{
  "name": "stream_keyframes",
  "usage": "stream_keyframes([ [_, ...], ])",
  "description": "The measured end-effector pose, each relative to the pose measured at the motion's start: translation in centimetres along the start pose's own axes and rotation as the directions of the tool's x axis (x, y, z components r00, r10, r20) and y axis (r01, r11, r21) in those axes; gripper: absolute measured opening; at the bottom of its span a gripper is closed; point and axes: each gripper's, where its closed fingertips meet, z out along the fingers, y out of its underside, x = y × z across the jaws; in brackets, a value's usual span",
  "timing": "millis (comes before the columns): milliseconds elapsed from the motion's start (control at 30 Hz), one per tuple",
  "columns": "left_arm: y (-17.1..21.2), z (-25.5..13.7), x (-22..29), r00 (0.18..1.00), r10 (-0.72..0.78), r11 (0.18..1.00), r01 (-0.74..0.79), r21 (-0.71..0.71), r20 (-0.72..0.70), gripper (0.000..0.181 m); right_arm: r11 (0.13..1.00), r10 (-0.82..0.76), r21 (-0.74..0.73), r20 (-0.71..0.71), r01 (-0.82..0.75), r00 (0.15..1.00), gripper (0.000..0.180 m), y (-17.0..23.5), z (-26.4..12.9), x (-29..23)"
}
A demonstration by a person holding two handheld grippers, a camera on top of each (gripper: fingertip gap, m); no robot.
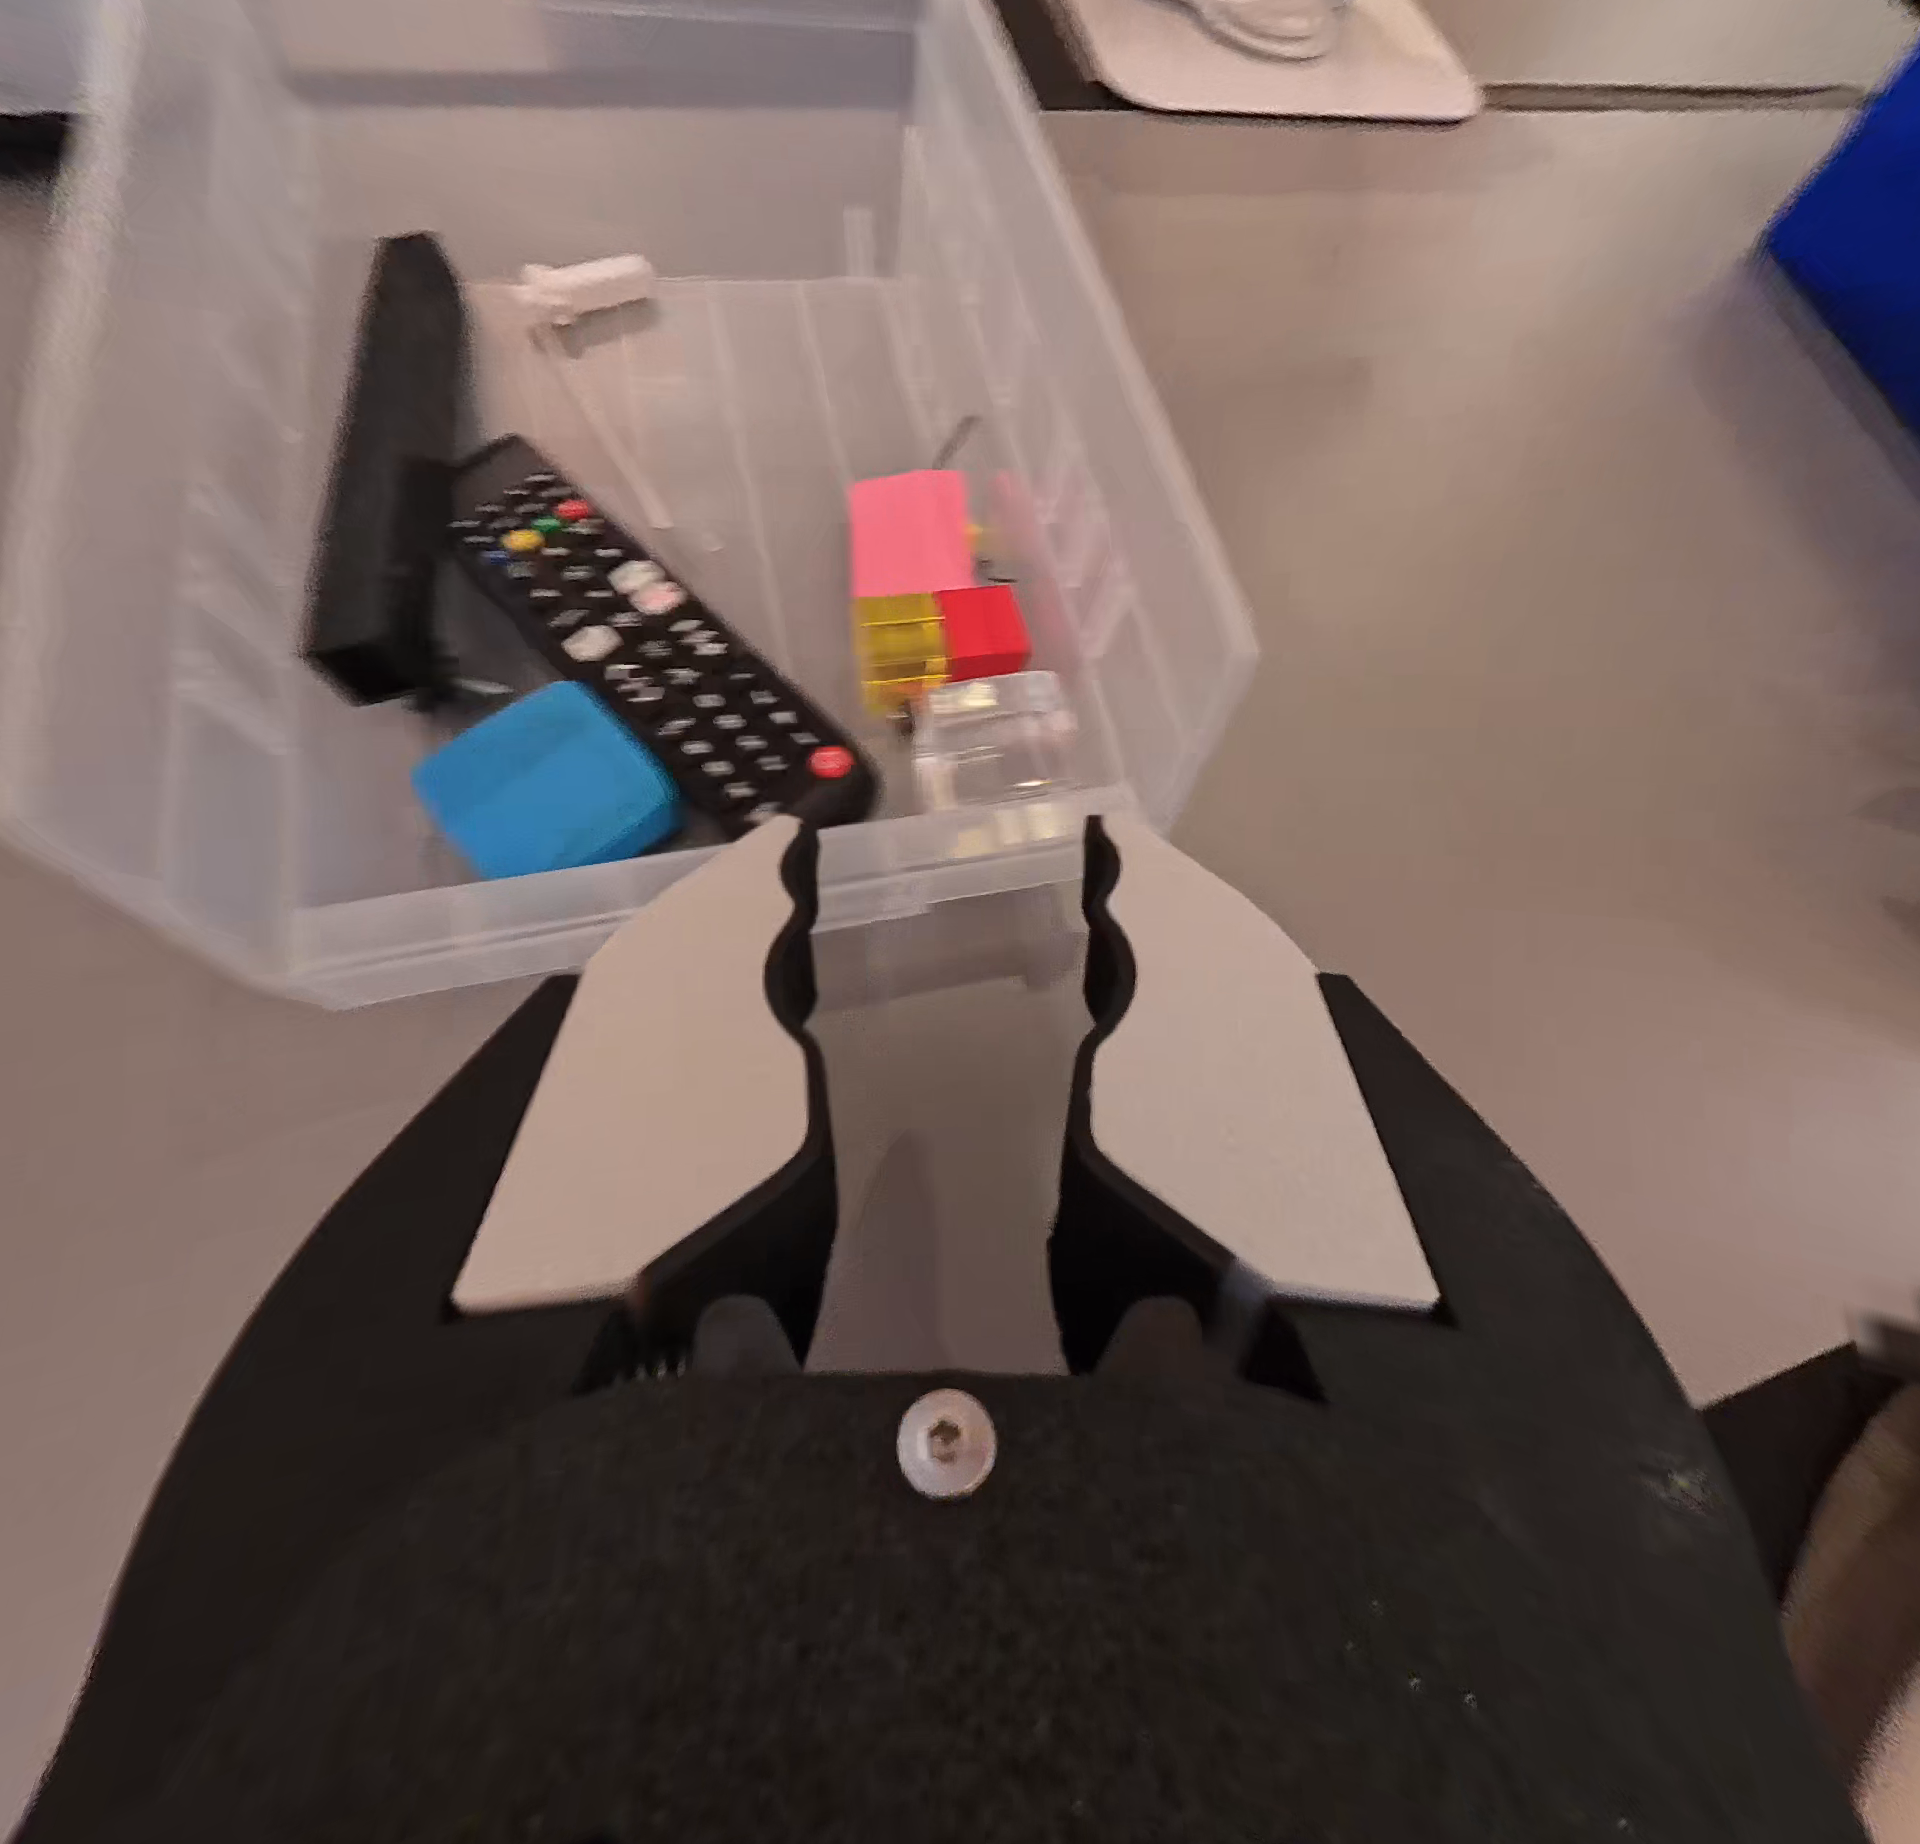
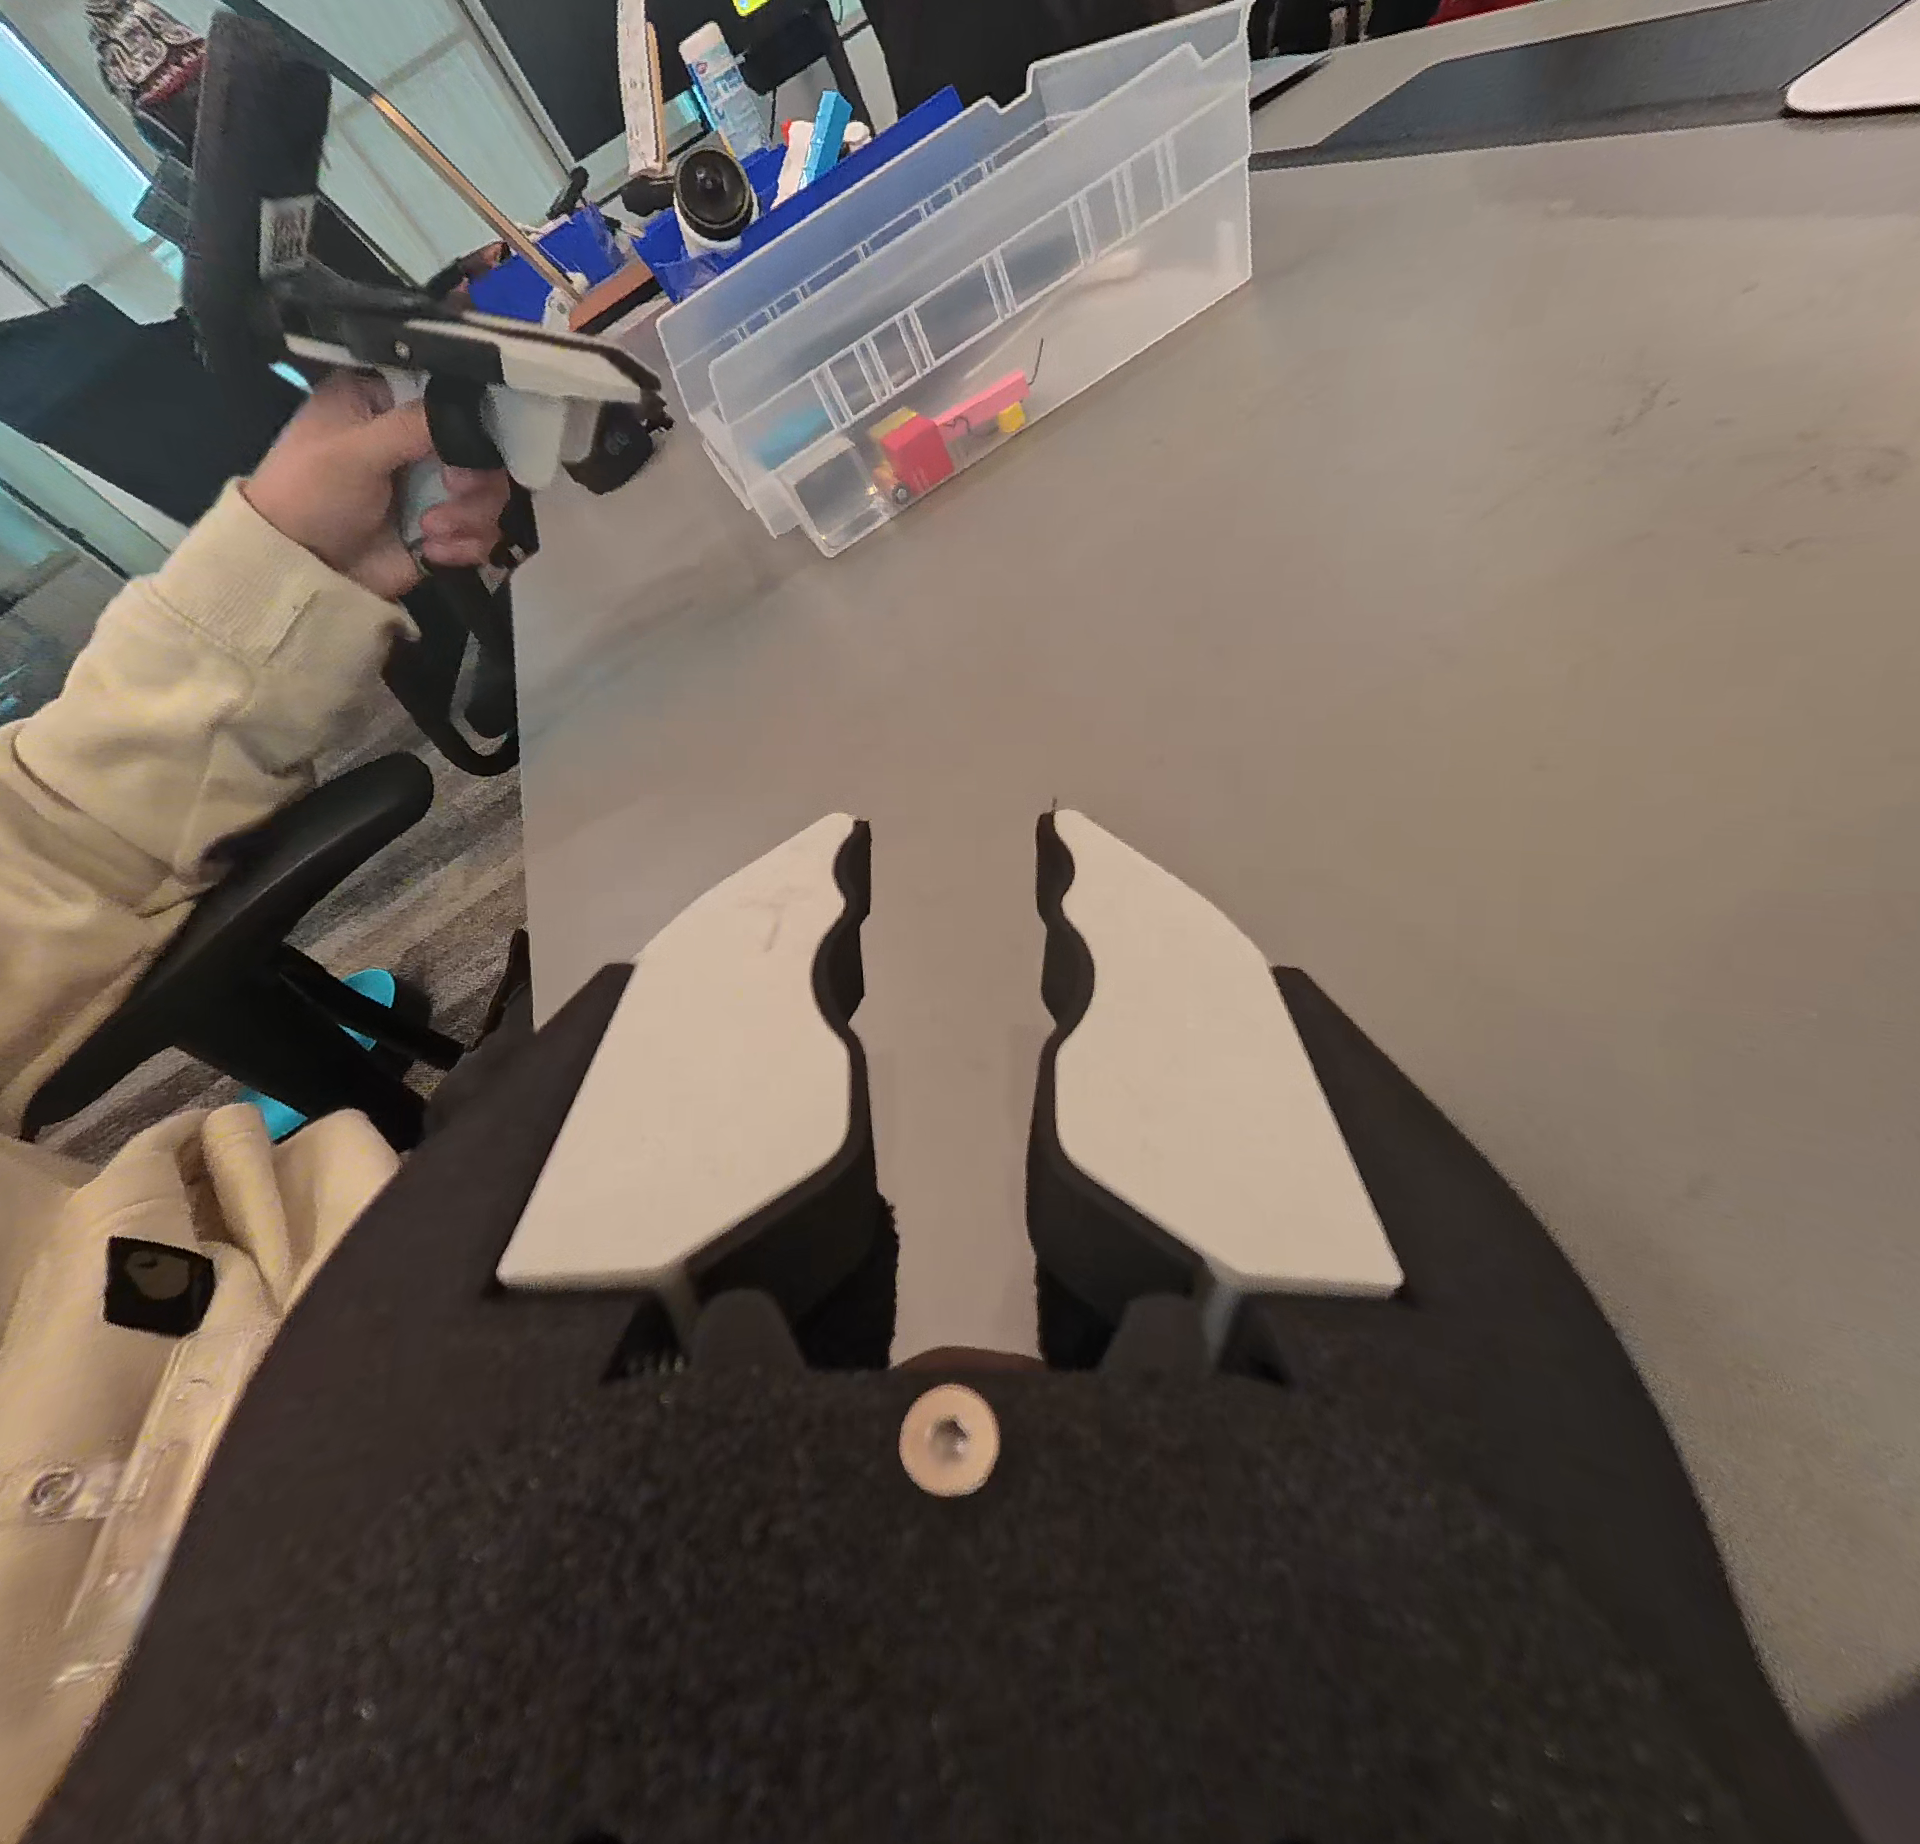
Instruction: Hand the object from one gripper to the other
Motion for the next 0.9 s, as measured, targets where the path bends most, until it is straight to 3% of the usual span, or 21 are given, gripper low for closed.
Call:
stream_keyframes([
  [133, -2.3, -3.6, -8.4, 0.971, 0.004, 1.0, 0.0, -0.014, 0.239, 0.06, 1.0, -0.02, -0.006, -0.012, 0.02, 1.0, 0.031, 0.1, -0.1, 0.1],
  [200, -2.8, -4.4, -13.1, 0.957, -0.04, 0.989, 0.079, -0.125, 0.288, 0.083, 1.0, 0.0, -0.01, -0.003, 0.0, 1.0, 0.031, 0.2, 0.1, 0.2],
  [233, -3.2, -4.3, -15.8, 0.947, -0.063, 0.978, 0.122, -0.17, 0.316, 0.084, 1.0, 0.008, -0.012, 0.003, -0.008, 1.0, 0.031, 0.3, 0.2, 0.2],
  [400, -4.4, 1.0, -28.5, 0.863, -0.235, 0.858, 0.4, -0.321, 0.448, 0.084, 0.999, 0.034, -0.015, 0.019, -0.033, 0.999, 0.031, 0.1, 0.9, 0.2],
  [500, -4.0, 5.3, -34.3, 0.815, -0.254, 0.776, 0.493, -0.394, 0.521, 0.09, 0.998, 0.057, -0.023, 0.021, -0.057, 0.998, 0.031, 0.3, 1.4, 0.2],
  [700, -3.4, 10.0, -41.9, 0.738, -0.247, 0.675, 0.596, -0.435, 0.628, 0.085, 0.998, 0.066, -0.014, 0.018, -0.066, 0.998, 0.032, 0.0, 1.7, 0.4],
  [800, -2.1, 10.5, -43.6, 0.739, -0.132, 0.625, 0.579, -0.523, 0.661, 0.087, 0.996, 0.087, -0.018, 0.03, -0.087, 0.996, 0.032, -0.1, 2.1, 0.6],
  [900, -2.1, 11.5, -43.7, 0.763, -0.119, 0.623, 0.556, -0.551, 0.635, 0.091, 0.992, 0.123, -0.024, 0.054, -0.122, 0.991, 0.032, -0.1, 2.5, 0.7],
])
